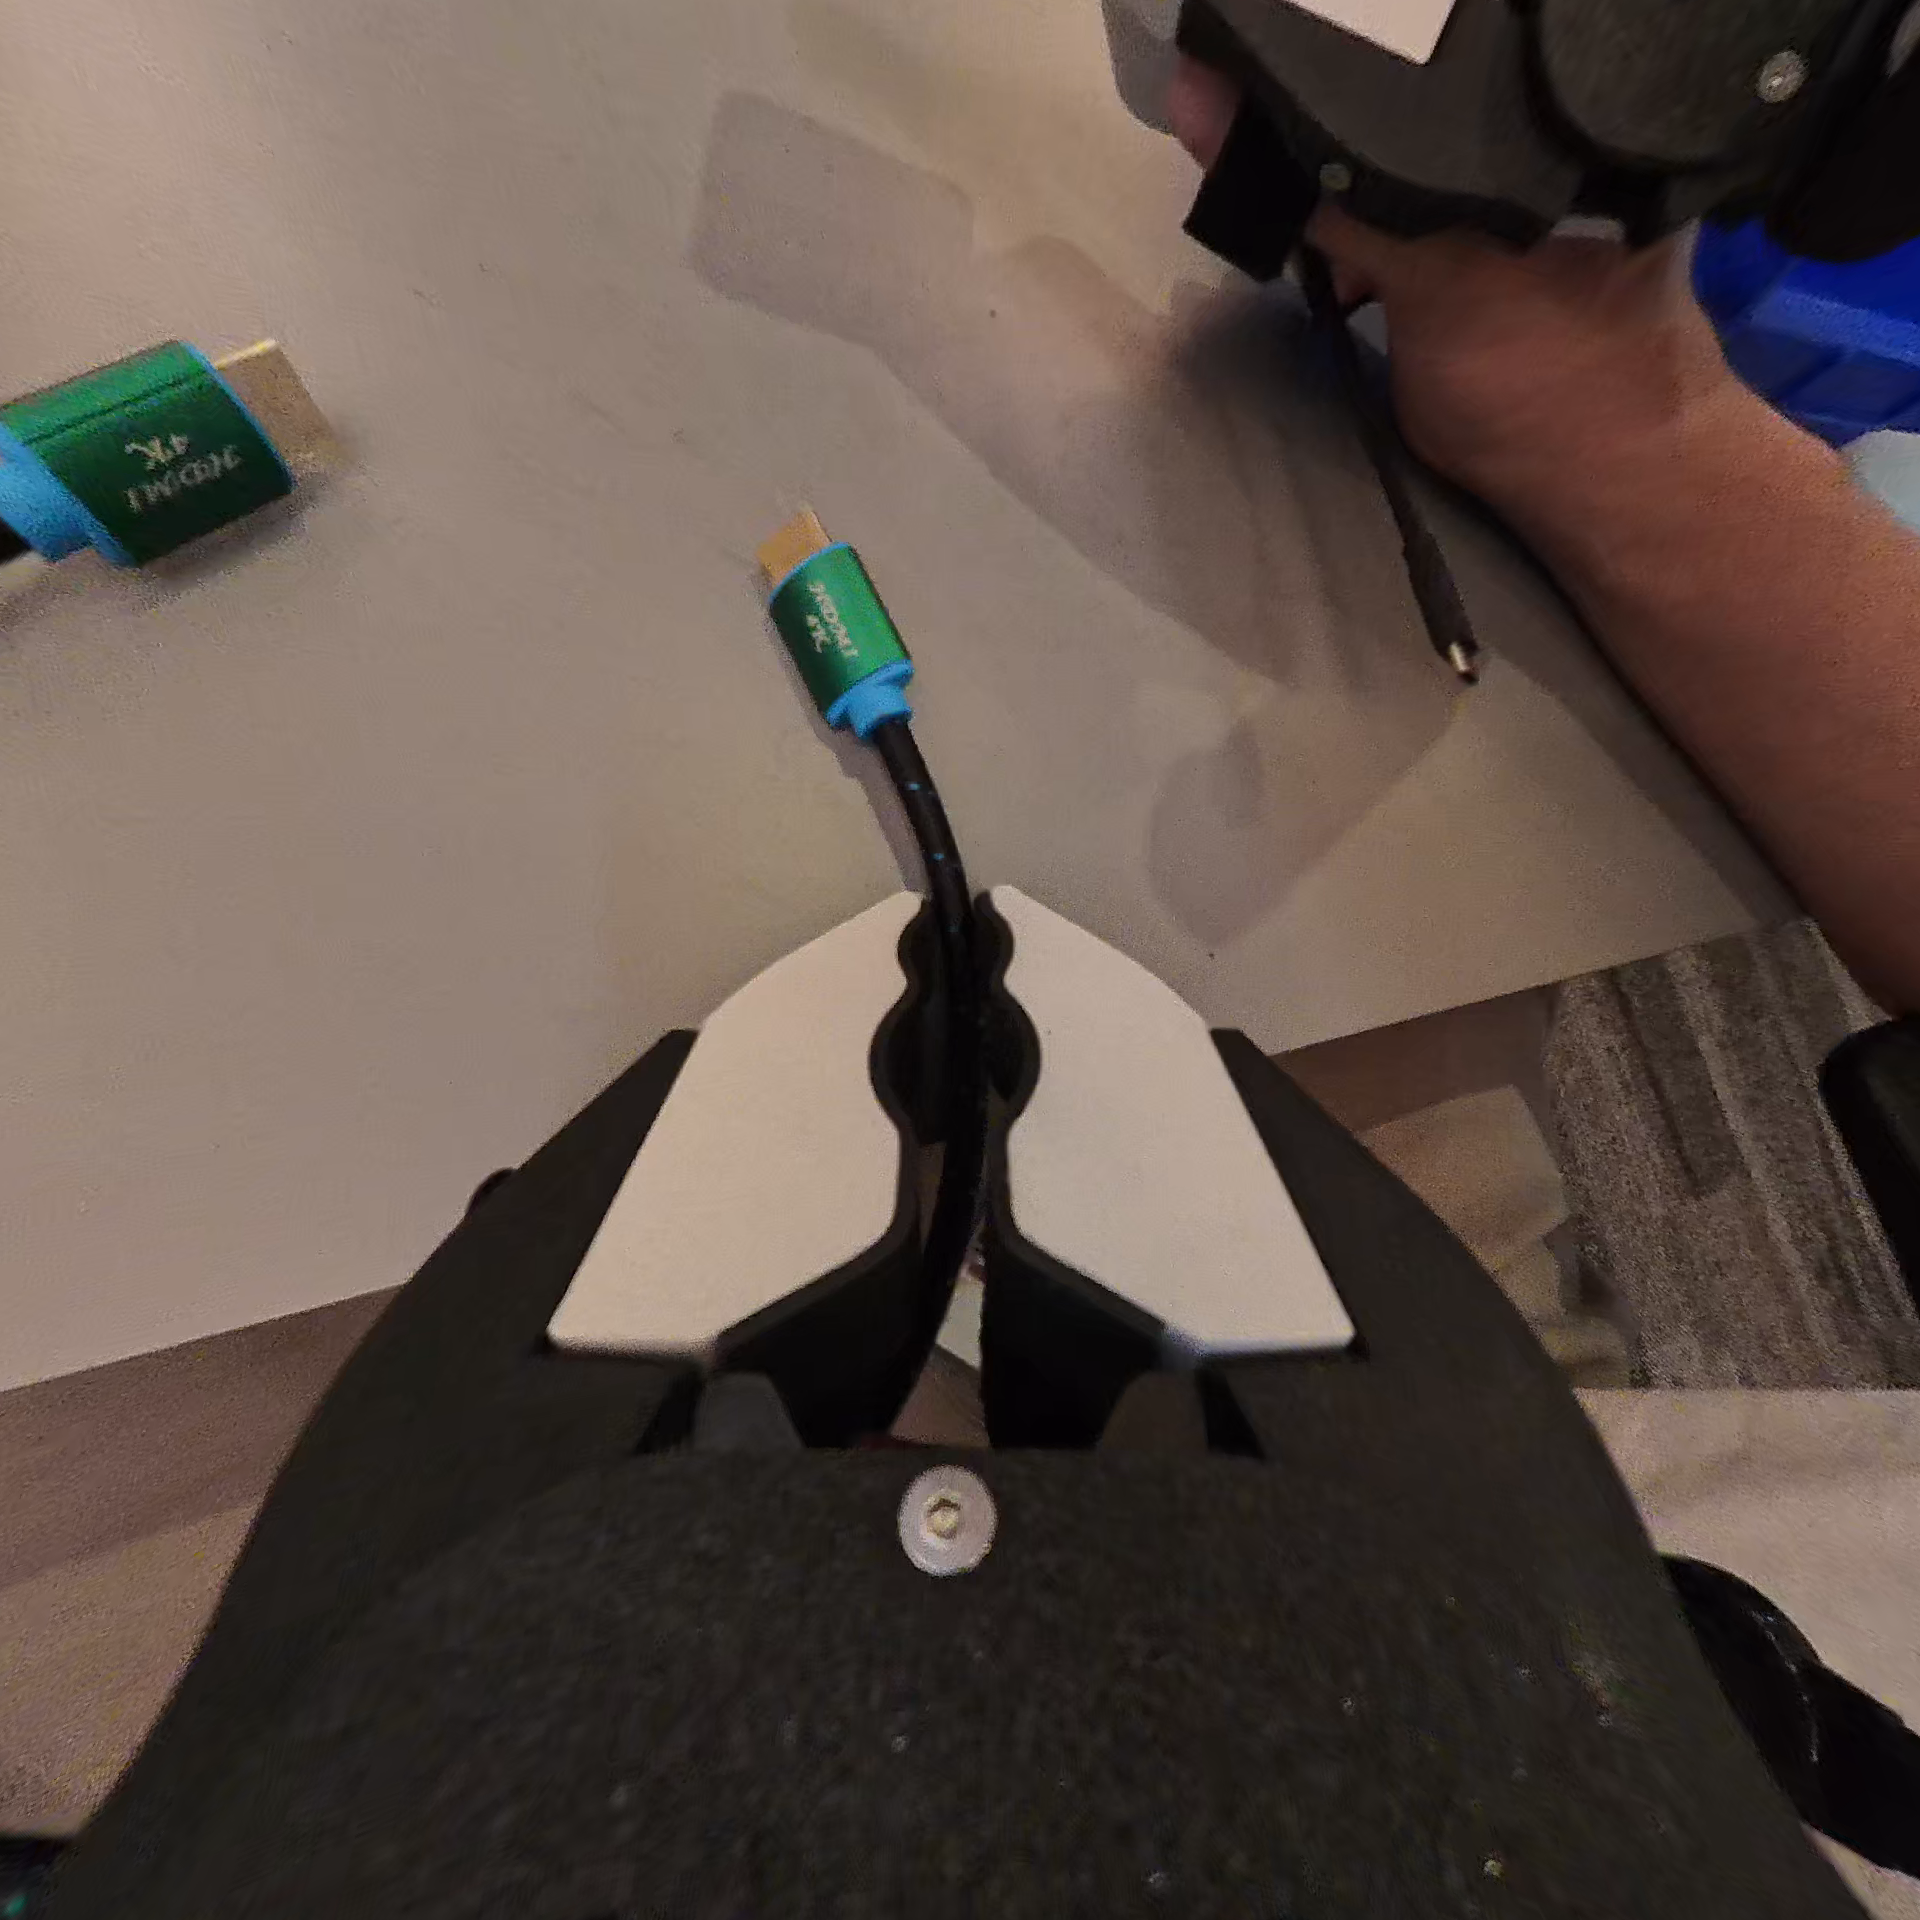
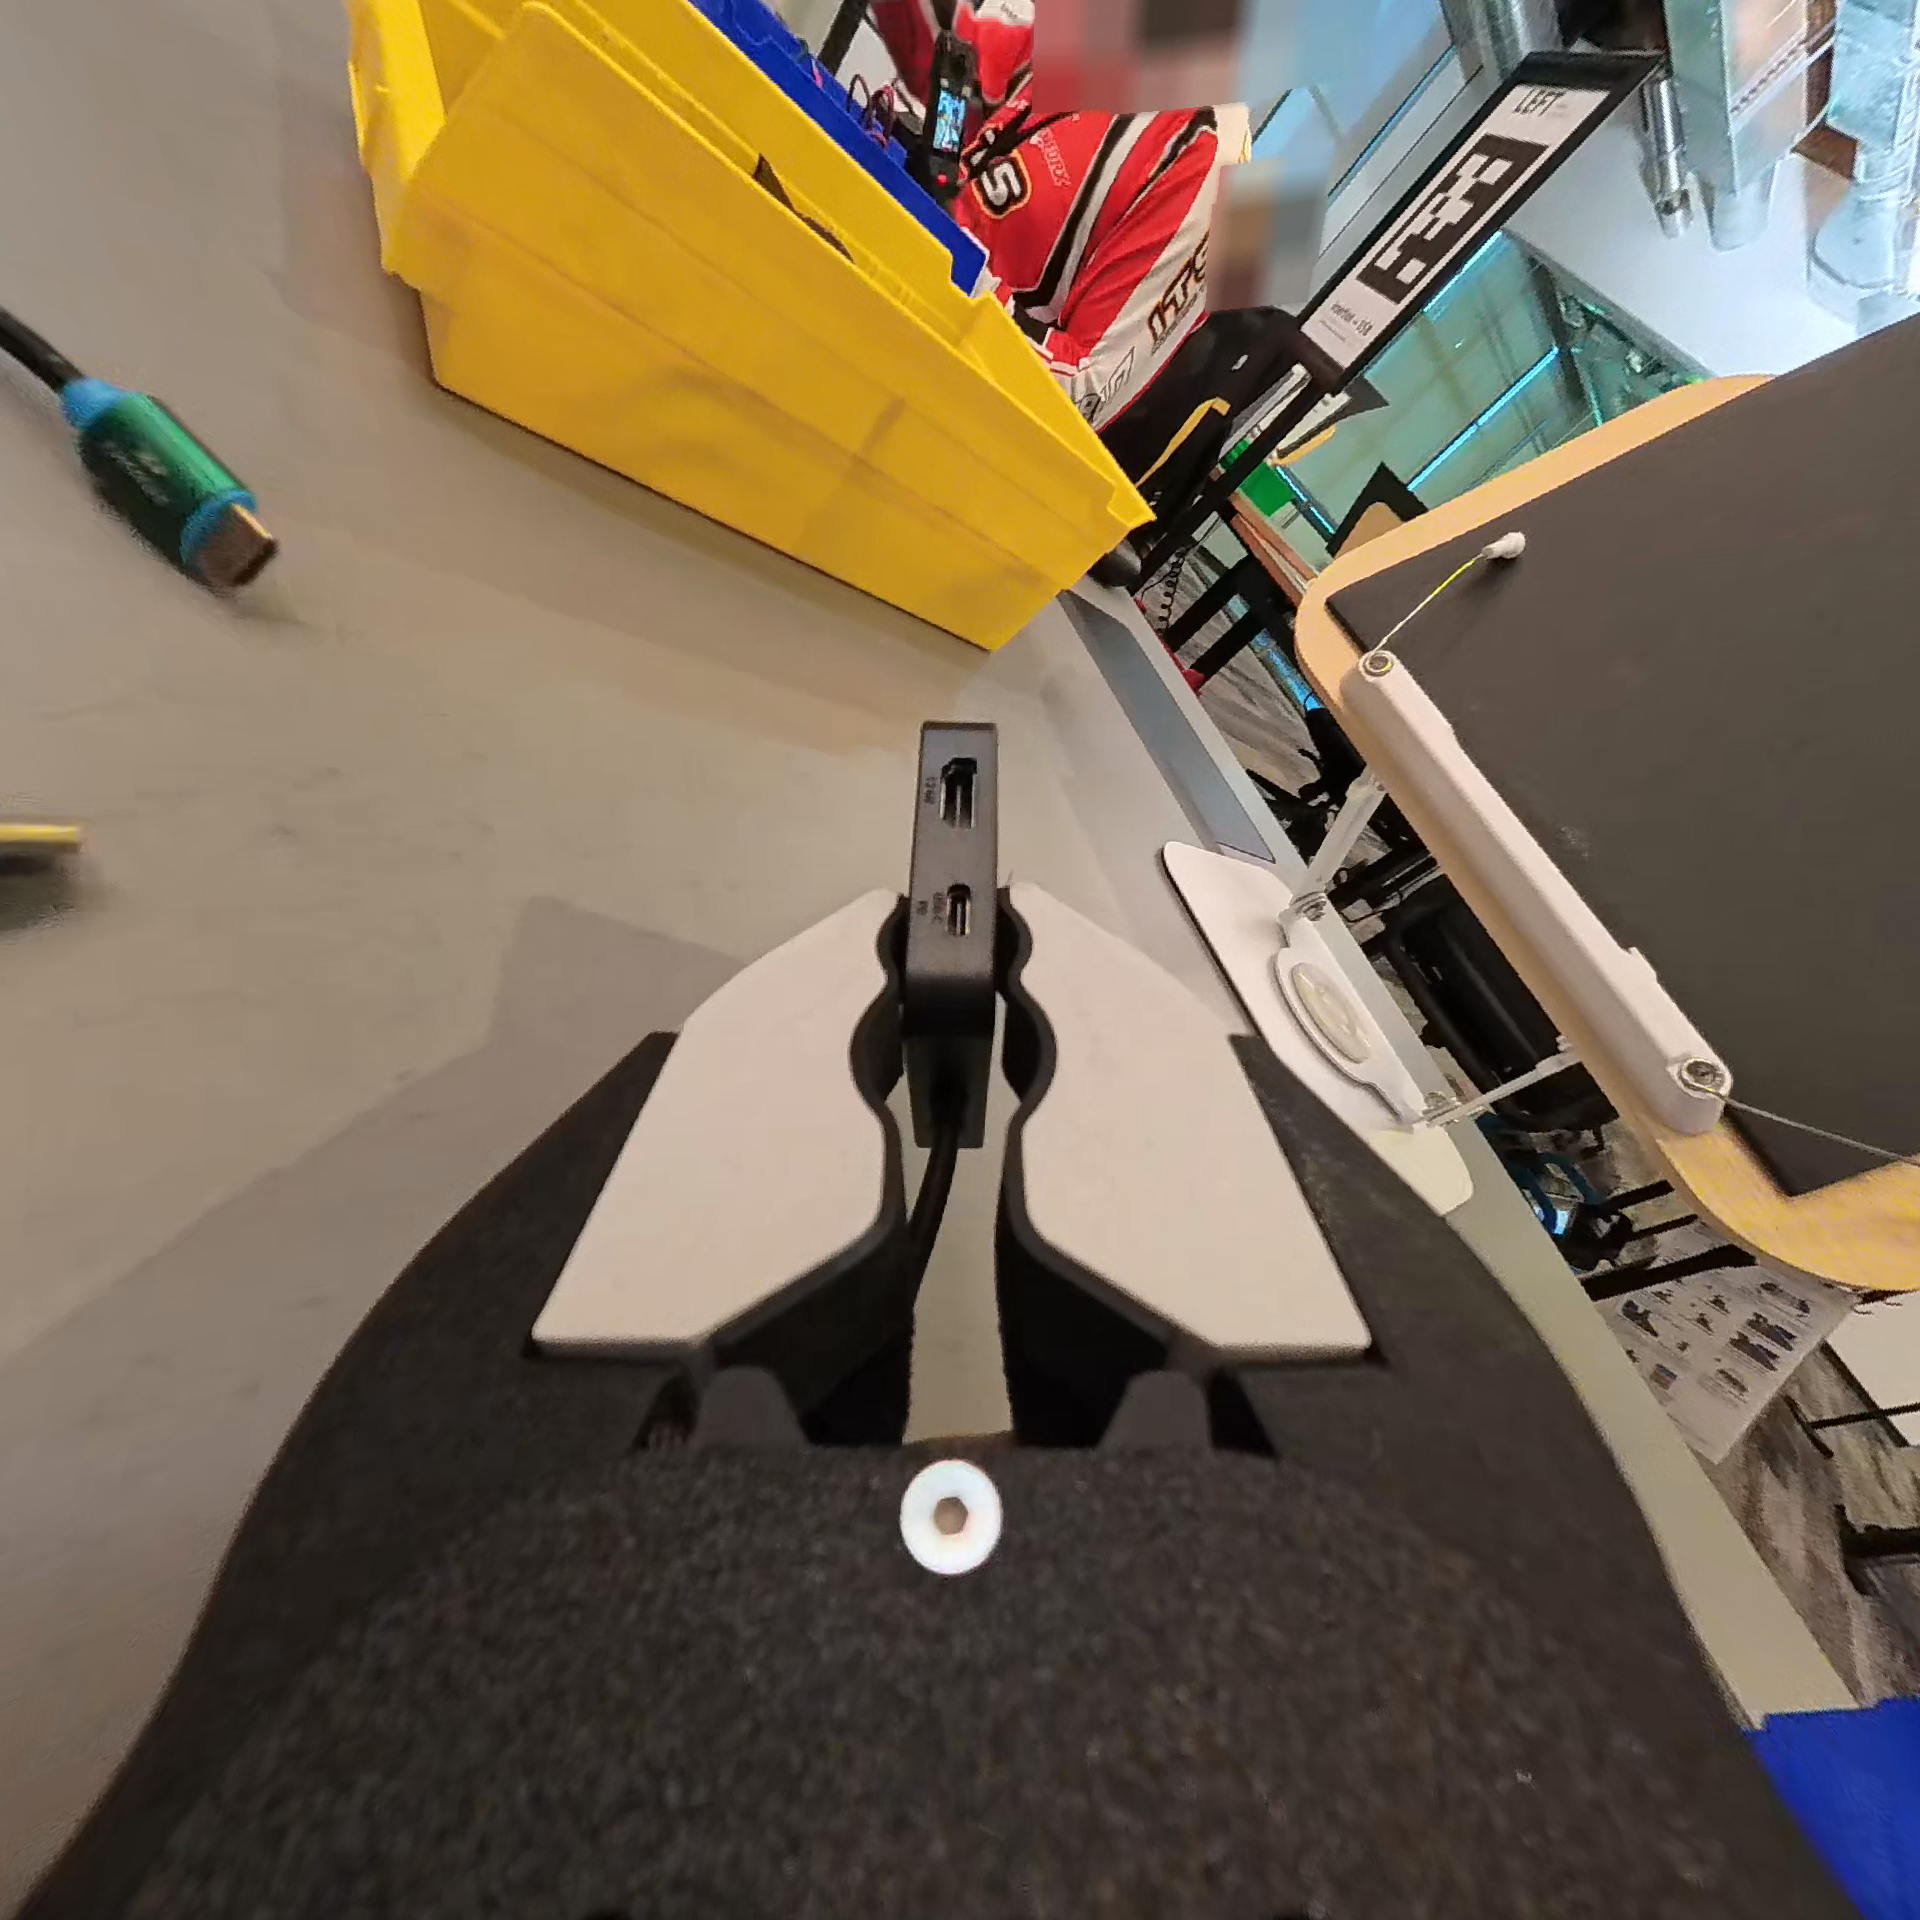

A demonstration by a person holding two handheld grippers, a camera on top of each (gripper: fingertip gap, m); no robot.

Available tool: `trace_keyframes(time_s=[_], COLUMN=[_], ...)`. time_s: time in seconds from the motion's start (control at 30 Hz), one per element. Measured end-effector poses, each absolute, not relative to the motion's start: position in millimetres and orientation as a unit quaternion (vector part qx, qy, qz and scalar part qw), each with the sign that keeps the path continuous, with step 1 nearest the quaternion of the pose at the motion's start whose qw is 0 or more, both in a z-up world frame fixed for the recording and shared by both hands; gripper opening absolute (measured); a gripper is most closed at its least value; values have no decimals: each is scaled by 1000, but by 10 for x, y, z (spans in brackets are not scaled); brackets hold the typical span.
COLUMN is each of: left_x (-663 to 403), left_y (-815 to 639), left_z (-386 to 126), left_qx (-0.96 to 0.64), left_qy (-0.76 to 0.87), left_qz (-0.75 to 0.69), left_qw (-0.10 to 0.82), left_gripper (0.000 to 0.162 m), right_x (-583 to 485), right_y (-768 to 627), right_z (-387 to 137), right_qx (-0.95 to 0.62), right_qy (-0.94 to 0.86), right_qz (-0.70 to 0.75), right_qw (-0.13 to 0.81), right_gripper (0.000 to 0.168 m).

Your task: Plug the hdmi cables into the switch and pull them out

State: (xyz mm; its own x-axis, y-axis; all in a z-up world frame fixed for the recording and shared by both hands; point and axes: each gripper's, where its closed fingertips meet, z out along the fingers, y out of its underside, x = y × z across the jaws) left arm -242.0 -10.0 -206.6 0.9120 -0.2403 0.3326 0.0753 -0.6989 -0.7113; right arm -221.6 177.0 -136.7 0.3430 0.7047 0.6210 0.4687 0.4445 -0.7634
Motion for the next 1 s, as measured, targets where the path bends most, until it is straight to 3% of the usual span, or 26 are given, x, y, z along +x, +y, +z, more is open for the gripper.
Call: trace_keyframes(time_s=[0.03, 0.27, 0.5, 0.63, 0.87, 1.0], left_x=[-2418, -2415, -2811, -2987, -2993, -2922], left_y=[-102, -93, 374, 666, 914, 1083], left_z=[-2063, -2066, -1365, -1217, -1514, -1531], left_qx=[-897, -903, -823, -777, -744, -755], left_qy=[46, 139, 371, 489, 587, 561], left_qz=[-205, -165, -24, 77, 158, 176], left_qw=[389, 370, 429, 389, 279, 290], left_gripper=[7, 6, 4, 5, 6, 5], right_x=[-2217, -2240, -2242, -2282, -2236, -2205], right_y=[1768, 1736, 1716, 1676, 1773, 1814], right_z=[-1372, -1406, -1428, -1516, -1599, -1626], right_qx=[-518, -511, -482, -444, -440, -439], right_qy=[-567, -579, -599, -637, -650, -652], right_qz=[91, 81, 33, -33, -114, -161], right_qw=[634, 630, 638, 630, 610, 597], right_gripper=[13, 13, 13, 13, 13, 13])
